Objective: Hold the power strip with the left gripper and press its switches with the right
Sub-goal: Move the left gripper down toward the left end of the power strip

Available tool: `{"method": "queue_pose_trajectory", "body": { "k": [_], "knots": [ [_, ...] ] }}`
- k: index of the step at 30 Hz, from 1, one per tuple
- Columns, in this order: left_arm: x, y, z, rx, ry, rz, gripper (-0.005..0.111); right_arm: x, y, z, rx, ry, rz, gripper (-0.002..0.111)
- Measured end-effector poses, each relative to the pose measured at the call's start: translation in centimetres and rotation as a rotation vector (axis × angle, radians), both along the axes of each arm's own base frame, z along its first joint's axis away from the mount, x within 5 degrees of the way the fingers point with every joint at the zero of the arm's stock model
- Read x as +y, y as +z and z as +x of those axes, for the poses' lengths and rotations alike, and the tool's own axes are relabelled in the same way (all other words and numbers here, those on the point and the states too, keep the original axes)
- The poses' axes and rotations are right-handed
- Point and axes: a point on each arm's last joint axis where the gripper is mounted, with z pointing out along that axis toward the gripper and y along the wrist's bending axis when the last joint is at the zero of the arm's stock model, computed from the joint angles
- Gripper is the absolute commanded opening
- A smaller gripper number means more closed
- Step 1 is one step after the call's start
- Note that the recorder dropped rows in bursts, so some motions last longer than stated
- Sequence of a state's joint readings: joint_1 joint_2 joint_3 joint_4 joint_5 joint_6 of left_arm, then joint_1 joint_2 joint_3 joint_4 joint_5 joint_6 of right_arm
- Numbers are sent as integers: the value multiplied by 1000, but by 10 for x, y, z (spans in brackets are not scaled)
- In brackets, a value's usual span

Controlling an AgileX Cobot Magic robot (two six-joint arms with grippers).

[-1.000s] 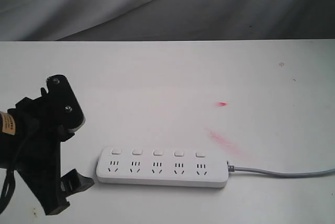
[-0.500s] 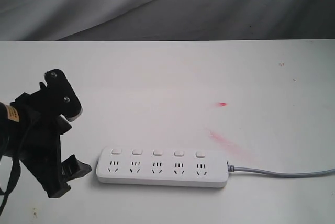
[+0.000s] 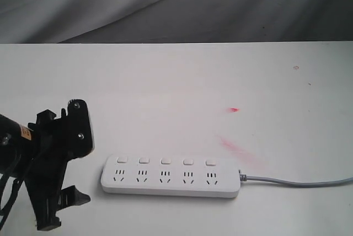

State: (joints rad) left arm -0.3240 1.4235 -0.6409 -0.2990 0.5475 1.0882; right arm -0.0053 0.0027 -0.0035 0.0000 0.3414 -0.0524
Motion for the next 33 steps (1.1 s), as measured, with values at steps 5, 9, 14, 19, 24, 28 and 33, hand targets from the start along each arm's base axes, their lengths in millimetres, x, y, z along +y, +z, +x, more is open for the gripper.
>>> {"method": "queue_pose_trajectory", "body": {
  "k": [5,9,14,19,24,28,33],
  "knots": [
    [3,-3,-1,-33,-97,15,73,0,0,0,0,0,0,0],
    [13,11,3,-152,-107,36,73,0,0,0,0,0,0,0],
    [15,16,3,-209,-129,26,73,0,0,0,0,0,0,0],
    [8,-5,6,-189,-341,45,73,0,0,0,0,0,0,0],
    [6,-11,7,-182,-380,38,73,0,0,0,0,0,0,0],
    [10,-10,9,-178,-320,7,73,0,0,0,0,0,0,0],
    [16,-11,13,-183,-304,12,73,0,0,0,0,0,0,0]
  ]
}}
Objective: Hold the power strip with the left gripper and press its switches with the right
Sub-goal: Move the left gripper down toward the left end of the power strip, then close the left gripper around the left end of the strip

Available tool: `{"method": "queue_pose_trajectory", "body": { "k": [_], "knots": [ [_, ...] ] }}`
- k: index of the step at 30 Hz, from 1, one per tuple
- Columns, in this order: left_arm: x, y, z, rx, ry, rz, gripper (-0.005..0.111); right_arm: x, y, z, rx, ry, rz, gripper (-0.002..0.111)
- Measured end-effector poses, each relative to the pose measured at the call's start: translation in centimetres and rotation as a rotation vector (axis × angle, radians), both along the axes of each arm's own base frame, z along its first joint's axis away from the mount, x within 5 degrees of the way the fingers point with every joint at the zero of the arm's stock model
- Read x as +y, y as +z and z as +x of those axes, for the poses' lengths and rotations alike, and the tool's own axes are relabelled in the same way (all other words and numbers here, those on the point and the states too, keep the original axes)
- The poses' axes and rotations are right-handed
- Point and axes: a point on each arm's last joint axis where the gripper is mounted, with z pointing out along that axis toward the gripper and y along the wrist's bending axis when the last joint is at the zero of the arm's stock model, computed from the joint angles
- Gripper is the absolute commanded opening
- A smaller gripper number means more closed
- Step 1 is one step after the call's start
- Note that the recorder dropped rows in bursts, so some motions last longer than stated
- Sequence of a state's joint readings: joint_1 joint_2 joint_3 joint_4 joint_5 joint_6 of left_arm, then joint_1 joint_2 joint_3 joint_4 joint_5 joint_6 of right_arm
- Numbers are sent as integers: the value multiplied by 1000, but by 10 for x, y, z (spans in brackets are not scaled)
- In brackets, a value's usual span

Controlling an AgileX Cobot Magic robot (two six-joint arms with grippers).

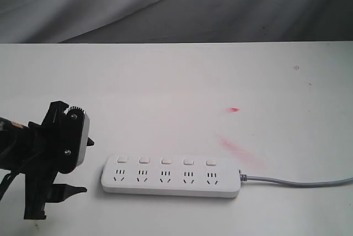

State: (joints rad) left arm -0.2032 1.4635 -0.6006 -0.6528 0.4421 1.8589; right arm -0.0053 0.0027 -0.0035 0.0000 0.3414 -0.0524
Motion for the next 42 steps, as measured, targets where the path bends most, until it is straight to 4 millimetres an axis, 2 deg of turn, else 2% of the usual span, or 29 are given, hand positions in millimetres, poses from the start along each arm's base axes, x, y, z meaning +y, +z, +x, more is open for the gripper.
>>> {"method": "queue_pose_trajectory", "body": {
  "k": [6,11,13,18,30,37,42],
  "knots": [
    [0,-18,7,39,-75,40,79,0,0,0,0,0,0,0],
    [-5,-14,25,14,-88,31,86,0,0,0,0,0,0,0],
    [-7,-18,27,43,-77,11,87,0,0,0,0,0,0,0],
    [-9,-26,27,94,-65,-12,87,0,0,0,0,0,0,0],
    [-10,-36,32,96,-57,-13,87,0,0,0,0,0,0,0],
    [-13,-39,43,86,-49,-28,87,0,0,0,0,0,0,0],
    [-18,-44,48,139,-65,-62,87,0,0,0,0,0,0,0]
  ]
}}
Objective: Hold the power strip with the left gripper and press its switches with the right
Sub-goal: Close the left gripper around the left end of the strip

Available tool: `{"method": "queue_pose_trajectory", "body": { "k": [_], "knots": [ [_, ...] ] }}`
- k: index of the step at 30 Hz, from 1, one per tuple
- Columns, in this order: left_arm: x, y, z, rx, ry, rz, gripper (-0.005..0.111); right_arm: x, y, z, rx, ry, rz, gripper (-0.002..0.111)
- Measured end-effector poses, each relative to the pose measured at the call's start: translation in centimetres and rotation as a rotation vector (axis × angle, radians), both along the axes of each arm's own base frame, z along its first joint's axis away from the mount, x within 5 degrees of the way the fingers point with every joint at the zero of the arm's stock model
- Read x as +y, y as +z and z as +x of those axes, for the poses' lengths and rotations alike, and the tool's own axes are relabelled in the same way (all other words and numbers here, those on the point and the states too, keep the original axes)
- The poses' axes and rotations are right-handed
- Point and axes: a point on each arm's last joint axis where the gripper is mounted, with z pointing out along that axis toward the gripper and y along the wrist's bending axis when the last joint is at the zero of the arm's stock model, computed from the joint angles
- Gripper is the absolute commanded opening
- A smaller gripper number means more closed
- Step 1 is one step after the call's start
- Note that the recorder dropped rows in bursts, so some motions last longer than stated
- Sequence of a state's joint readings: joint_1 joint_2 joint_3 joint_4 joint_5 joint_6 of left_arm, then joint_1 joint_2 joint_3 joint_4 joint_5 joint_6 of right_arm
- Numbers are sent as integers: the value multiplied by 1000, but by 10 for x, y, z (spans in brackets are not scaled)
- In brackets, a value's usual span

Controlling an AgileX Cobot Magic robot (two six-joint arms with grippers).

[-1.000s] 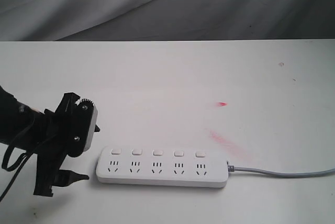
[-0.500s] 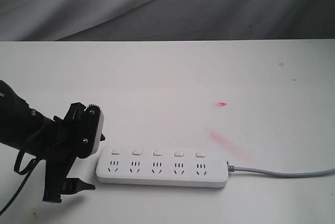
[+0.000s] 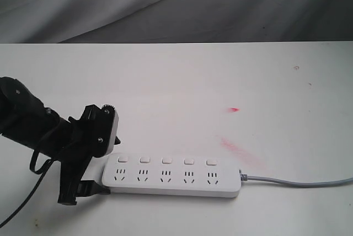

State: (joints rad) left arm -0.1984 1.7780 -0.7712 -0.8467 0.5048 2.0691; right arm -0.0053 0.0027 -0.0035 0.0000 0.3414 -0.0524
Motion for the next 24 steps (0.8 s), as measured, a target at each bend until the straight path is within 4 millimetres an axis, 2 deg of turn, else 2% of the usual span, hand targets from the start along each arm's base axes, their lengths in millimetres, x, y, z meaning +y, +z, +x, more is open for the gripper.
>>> {"method": "queue_pose_trajectory", "body": {
  "k": [8,12,21,24],
  "knots": [
    [-1,-7,-1,31,0,-5,87,0,0,0,0,0,0,0],
    [-1,-6,-1,34,11,-14,81,0,0,0,0,0,0,0],
    [-4,-13,-4,96,-8,-36,81,0,0,0,0,0,0,0],
    [-4,-13,-4,96,-8,-36,77,0,0,0,0,0,0,0]
  ]
}}
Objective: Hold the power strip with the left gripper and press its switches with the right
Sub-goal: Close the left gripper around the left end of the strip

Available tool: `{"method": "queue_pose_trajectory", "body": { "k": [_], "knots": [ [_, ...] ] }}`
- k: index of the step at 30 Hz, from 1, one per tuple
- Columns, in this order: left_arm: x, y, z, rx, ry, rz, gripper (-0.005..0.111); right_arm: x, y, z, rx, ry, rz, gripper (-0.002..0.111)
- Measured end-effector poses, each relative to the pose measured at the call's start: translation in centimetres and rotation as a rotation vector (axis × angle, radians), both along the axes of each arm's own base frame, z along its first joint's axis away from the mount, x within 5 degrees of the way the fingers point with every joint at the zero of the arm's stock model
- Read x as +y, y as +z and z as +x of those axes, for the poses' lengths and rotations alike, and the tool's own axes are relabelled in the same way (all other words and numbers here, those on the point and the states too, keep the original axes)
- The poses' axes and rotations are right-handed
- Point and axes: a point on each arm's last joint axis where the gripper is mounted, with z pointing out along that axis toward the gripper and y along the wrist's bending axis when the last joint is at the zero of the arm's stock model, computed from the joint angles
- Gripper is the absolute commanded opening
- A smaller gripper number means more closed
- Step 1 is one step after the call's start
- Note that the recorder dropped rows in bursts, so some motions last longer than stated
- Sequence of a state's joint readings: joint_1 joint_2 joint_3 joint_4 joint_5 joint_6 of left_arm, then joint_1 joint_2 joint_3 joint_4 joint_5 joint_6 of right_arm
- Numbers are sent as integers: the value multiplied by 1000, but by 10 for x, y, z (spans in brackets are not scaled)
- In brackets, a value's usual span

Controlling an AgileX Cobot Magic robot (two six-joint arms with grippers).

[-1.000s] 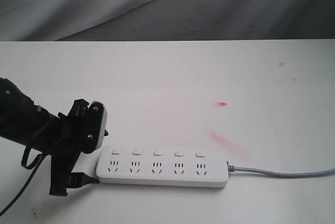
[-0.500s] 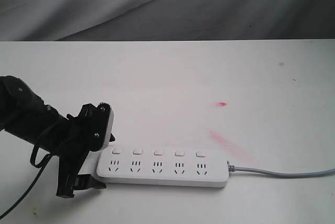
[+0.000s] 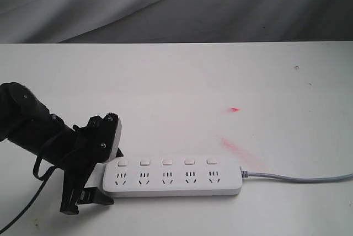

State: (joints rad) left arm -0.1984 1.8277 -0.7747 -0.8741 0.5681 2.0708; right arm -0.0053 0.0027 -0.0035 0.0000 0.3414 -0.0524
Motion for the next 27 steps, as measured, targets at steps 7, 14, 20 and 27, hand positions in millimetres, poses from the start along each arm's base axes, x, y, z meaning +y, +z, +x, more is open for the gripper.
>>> {"method": "queue_pose_trajectory", "body": {
  "k": [7,14,20,27],
  "knots": [
    [0,0,0,0,0,0,50,0,0,0,0,0,0,0],
    [0,0,0,0,0,0,40,0,0,0,0,0,0,0],
    [0,0,0,0,0,0,40,0,0,0,0,0,0,0],
    [0,0,0,0,0,0,40,0,0,0,0,0,0,0]
  ]
}}
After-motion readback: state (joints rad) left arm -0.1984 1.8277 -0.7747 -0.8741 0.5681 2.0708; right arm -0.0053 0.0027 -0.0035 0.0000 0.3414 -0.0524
